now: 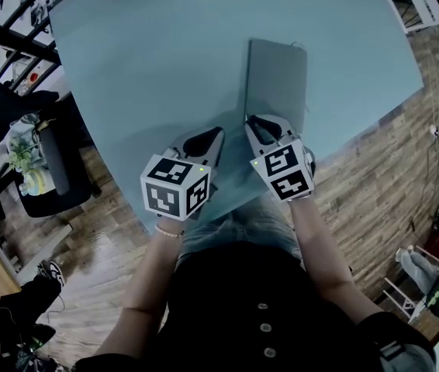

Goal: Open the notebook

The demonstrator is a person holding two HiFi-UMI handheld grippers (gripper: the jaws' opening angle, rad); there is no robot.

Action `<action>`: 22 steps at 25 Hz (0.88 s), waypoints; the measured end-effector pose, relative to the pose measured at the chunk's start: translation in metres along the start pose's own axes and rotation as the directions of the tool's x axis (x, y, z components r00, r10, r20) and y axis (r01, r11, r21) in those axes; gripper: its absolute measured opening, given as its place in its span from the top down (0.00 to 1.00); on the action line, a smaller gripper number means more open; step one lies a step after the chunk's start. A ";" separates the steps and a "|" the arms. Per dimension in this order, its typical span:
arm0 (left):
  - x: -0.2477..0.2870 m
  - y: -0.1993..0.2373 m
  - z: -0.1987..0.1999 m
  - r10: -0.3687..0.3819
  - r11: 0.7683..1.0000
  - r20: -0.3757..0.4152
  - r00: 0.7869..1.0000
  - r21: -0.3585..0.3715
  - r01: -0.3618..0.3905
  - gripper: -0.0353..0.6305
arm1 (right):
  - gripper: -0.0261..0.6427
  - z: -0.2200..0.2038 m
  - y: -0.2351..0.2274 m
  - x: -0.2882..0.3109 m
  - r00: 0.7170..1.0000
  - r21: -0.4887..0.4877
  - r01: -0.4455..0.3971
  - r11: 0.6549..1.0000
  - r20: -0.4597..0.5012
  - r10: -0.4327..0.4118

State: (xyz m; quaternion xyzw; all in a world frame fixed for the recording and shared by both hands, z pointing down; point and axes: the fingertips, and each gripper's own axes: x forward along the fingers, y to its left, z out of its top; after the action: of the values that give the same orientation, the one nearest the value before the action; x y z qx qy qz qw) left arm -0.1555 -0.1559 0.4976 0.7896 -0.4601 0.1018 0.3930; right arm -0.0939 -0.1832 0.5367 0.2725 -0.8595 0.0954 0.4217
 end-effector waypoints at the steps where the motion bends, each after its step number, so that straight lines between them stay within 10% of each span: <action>1: 0.000 -0.001 0.000 0.004 1.000 -0.001 1.000 0.003 -0.004 0.92 | 0.88 0.001 0.000 -0.001 1.000 0.012 -0.014 1.000 0.005 0.014; 22: 0.028 -0.027 0.023 0.066 0.995 0.021 0.998 0.070 -0.068 0.92 | 0.92 0.022 -0.032 -0.063 0.966 0.162 -0.173 0.971 0.218 0.136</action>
State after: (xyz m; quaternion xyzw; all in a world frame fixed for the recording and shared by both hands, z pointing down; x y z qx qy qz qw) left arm -0.1225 -0.1829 0.4827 0.7881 -0.4860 0.1237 0.3570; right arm -0.0596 -0.1935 0.4719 0.2497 -0.9050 0.1766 0.2956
